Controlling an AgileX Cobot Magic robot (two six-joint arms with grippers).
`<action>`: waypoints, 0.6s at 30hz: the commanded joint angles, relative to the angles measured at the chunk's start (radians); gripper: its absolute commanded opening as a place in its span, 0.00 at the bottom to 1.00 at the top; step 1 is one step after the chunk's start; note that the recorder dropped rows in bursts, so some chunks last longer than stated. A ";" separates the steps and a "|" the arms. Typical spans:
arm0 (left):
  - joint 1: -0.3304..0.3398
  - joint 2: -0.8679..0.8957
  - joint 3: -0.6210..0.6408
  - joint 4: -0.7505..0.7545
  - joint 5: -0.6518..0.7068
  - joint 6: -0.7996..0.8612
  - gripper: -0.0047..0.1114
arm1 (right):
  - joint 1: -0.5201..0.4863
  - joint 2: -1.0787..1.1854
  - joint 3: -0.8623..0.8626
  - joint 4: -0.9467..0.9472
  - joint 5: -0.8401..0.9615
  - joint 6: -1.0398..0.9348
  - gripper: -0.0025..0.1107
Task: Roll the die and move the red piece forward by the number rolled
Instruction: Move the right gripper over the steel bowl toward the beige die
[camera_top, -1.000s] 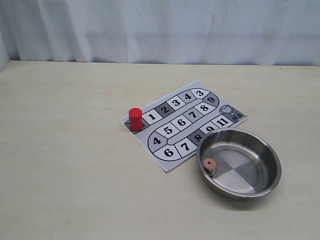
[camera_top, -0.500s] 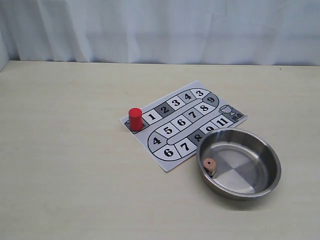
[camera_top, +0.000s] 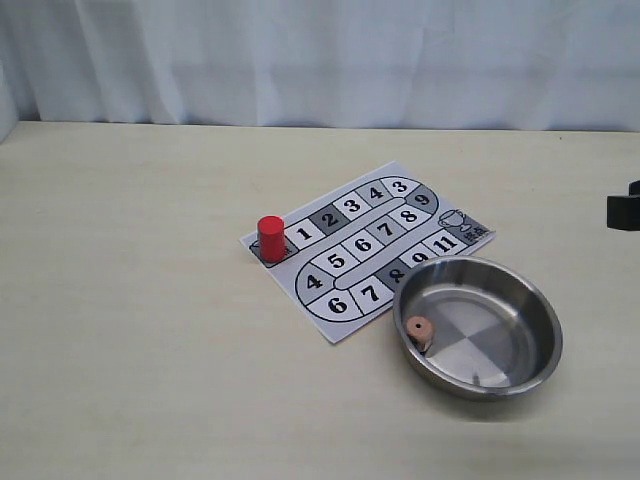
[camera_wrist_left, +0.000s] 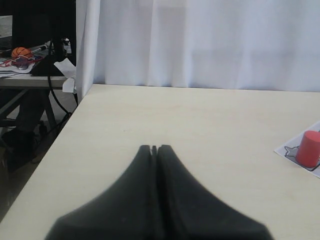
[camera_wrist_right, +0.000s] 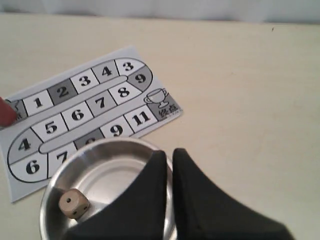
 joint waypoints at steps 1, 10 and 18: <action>0.000 0.000 0.002 -0.005 -0.013 -0.004 0.04 | -0.002 0.122 -0.039 -0.006 0.012 -0.008 0.06; 0.000 0.000 0.002 -0.005 -0.013 -0.004 0.04 | -0.002 0.378 -0.161 -0.017 0.115 -0.213 0.06; 0.000 0.000 0.002 -0.005 -0.013 -0.004 0.04 | -0.002 0.577 -0.258 0.324 0.222 -0.798 0.18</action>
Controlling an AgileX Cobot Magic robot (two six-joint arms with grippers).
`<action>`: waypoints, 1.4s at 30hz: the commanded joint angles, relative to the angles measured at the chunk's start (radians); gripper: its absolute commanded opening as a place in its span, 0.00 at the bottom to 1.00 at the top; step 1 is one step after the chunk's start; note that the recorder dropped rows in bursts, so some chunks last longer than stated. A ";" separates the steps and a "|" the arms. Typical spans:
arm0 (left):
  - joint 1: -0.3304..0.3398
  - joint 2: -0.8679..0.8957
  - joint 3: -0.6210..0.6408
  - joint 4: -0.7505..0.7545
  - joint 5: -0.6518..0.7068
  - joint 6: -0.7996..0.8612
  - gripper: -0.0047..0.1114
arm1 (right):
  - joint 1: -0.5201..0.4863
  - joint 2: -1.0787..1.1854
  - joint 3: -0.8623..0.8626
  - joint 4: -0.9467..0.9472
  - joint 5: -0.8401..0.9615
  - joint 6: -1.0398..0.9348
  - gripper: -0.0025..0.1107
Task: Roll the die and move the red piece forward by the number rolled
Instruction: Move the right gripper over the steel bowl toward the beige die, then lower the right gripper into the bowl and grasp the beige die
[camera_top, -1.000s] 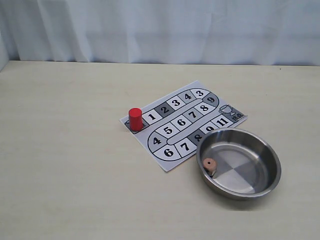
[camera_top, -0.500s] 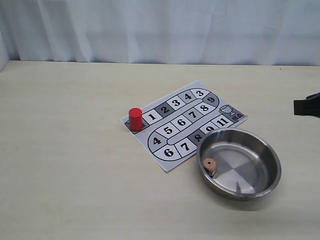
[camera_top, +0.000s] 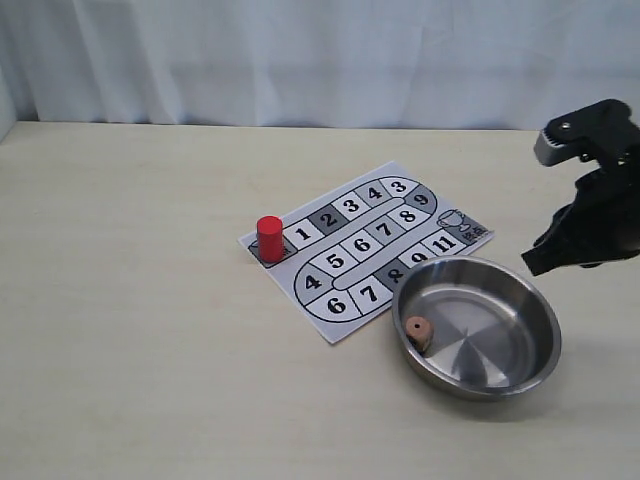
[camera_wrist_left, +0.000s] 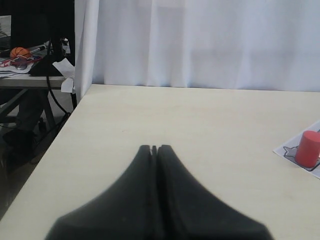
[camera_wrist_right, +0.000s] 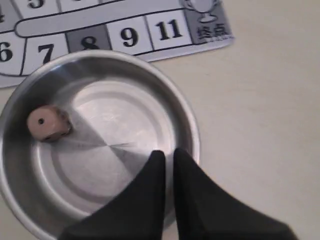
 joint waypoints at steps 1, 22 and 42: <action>0.000 0.000 0.002 -0.005 -0.013 -0.004 0.04 | -0.002 0.093 -0.062 0.210 0.065 -0.354 0.24; 0.000 0.000 0.002 -0.005 -0.013 -0.004 0.04 | 0.213 0.270 -0.147 0.228 0.126 -0.656 0.54; 0.000 0.000 0.002 -0.005 -0.013 -0.004 0.04 | 0.260 0.367 -0.145 0.060 0.029 -0.648 0.54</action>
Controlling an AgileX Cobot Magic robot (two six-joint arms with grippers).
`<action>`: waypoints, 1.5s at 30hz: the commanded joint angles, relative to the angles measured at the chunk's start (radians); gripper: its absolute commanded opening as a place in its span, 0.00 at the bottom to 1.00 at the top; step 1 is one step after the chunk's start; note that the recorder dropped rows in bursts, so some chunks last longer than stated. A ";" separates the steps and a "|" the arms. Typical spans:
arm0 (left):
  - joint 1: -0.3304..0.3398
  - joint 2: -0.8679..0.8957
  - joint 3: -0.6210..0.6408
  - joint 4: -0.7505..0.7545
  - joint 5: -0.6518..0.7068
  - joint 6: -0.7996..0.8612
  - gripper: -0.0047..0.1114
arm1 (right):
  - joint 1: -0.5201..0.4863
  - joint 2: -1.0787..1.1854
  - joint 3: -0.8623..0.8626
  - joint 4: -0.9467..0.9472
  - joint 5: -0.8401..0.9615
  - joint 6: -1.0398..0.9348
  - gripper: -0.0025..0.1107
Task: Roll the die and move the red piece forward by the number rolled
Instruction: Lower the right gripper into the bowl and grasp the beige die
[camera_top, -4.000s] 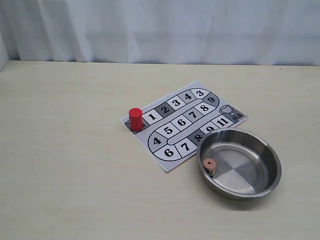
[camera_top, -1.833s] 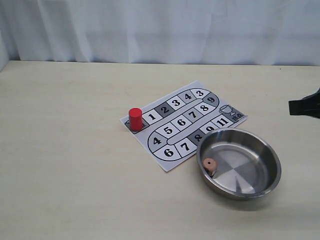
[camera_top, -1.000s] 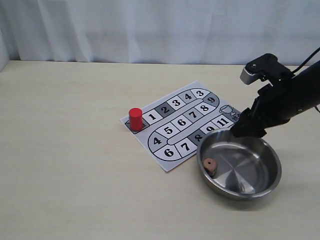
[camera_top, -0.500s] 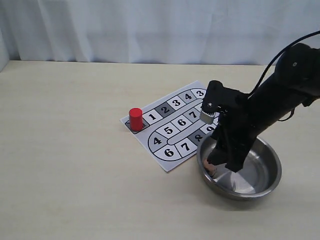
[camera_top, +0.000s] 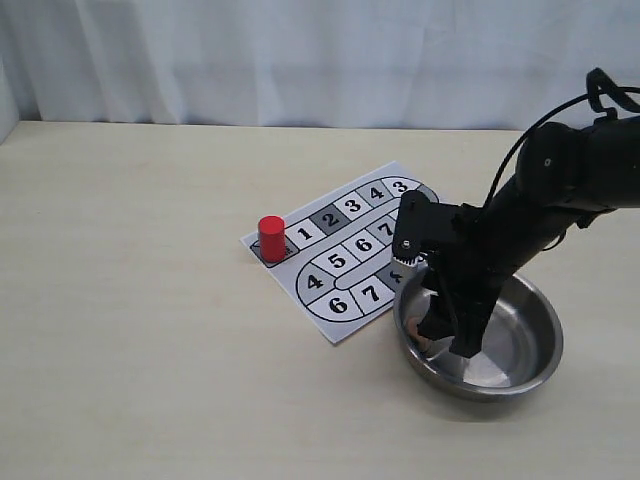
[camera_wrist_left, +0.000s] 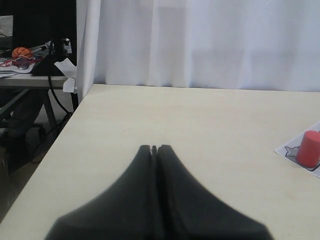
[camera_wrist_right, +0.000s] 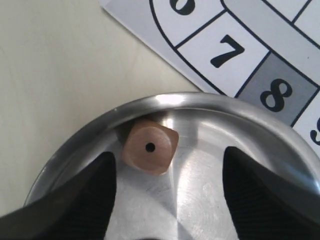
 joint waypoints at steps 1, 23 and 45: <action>0.000 0.000 0.002 -0.005 -0.013 -0.004 0.04 | 0.012 0.006 -0.004 -0.019 0.002 -0.007 0.54; 0.000 0.000 0.002 -0.005 -0.013 -0.004 0.04 | 0.012 0.064 -0.004 -0.010 -0.023 -0.007 0.54; 0.000 0.000 0.002 -0.005 -0.013 -0.004 0.04 | 0.023 0.081 -0.004 -0.018 -0.023 -0.007 0.54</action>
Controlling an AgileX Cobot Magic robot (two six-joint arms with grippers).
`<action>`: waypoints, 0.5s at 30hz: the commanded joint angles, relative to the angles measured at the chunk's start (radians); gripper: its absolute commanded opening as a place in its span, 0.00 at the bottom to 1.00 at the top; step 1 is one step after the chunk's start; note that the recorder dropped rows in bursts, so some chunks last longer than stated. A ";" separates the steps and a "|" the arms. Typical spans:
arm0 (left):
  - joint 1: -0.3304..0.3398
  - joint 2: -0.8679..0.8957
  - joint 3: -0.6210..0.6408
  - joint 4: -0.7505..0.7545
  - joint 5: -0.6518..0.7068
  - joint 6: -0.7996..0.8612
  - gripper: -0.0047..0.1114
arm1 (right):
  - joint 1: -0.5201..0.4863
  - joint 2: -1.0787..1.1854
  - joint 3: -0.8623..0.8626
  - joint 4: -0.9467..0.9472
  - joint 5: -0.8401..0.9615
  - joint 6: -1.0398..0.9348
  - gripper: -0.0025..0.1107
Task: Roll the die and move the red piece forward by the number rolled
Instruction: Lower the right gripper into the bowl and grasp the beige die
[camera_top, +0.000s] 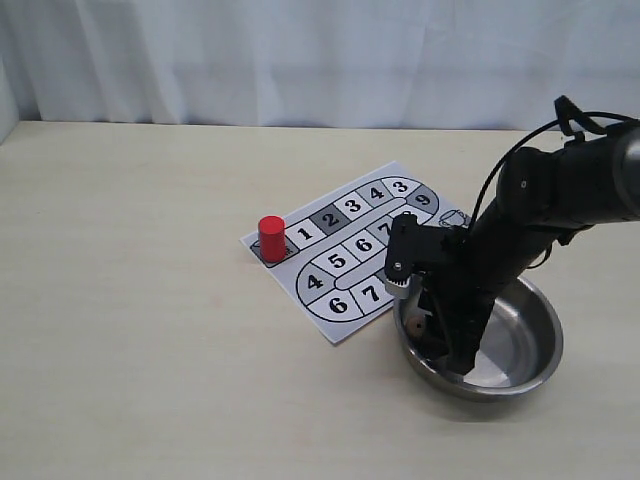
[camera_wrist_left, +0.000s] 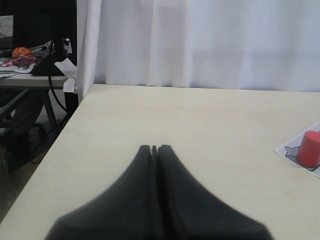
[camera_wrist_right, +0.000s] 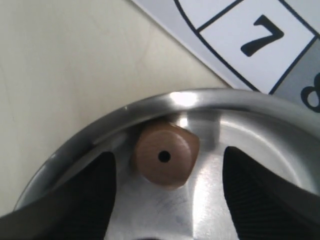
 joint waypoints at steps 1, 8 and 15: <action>0.000 0.000 0.002 -0.005 -0.013 -0.004 0.04 | 0.018 0.001 -0.004 -0.003 -0.005 -0.005 0.54; 0.000 0.000 0.002 -0.005 -0.013 -0.004 0.04 | 0.025 0.004 -0.004 -0.008 -0.010 -0.002 0.54; 0.000 0.000 0.002 -0.005 -0.013 -0.004 0.04 | 0.025 0.043 -0.004 -0.008 -0.014 -0.002 0.53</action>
